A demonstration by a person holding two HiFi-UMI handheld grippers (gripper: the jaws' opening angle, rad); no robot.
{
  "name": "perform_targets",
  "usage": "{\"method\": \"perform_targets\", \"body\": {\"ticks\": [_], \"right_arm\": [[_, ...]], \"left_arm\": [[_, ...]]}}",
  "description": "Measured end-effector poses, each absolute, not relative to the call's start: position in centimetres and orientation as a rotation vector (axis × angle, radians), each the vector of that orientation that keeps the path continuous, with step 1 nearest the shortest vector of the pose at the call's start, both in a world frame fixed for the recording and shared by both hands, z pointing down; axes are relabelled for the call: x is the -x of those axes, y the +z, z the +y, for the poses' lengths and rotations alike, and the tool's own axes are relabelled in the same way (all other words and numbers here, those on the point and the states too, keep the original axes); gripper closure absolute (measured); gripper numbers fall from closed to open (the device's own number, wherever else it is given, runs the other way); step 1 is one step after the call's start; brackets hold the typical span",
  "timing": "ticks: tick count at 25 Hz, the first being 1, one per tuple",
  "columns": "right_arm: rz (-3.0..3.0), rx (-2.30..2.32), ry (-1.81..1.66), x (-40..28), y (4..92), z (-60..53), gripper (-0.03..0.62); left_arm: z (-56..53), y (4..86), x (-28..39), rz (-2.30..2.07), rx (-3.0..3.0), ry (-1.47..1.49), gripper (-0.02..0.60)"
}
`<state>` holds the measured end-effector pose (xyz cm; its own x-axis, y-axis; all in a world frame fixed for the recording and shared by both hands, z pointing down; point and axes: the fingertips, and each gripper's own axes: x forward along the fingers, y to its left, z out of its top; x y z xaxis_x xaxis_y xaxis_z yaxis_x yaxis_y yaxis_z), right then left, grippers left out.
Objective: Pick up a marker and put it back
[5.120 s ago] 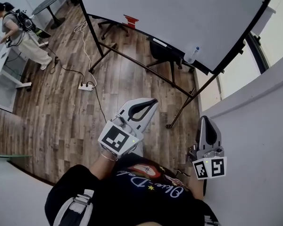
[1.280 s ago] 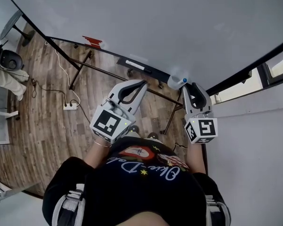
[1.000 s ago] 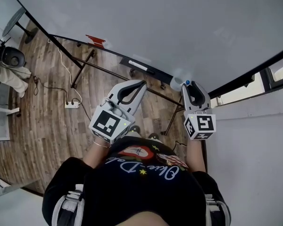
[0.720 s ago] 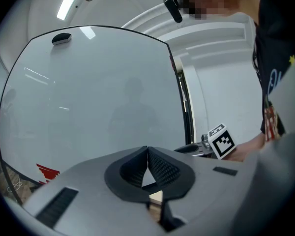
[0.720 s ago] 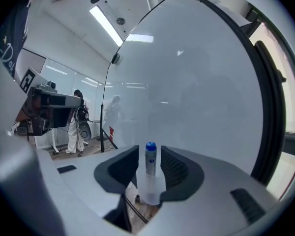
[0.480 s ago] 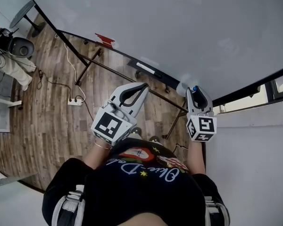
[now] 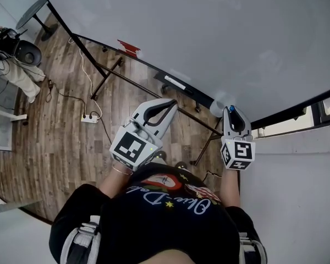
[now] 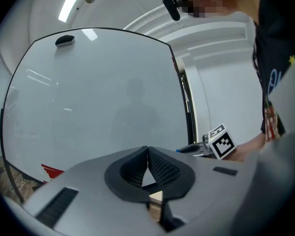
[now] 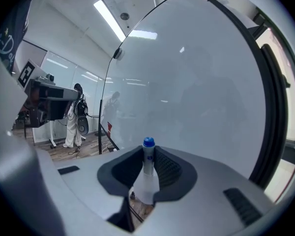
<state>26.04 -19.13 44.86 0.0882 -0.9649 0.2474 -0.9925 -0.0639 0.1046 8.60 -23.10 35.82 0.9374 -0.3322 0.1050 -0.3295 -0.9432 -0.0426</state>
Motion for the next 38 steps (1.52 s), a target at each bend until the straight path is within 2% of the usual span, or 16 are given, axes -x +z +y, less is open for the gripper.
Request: {"method": "perform_targets", "body": {"ticks": [38], "right_arm": [[-1.992,-2.331,-0.075,-27.6,32.1,-13.9,0.526]], "left_arm": [[-23.7,35.3,-9.7,0.428,3.106,-0.107,0.578]]}}
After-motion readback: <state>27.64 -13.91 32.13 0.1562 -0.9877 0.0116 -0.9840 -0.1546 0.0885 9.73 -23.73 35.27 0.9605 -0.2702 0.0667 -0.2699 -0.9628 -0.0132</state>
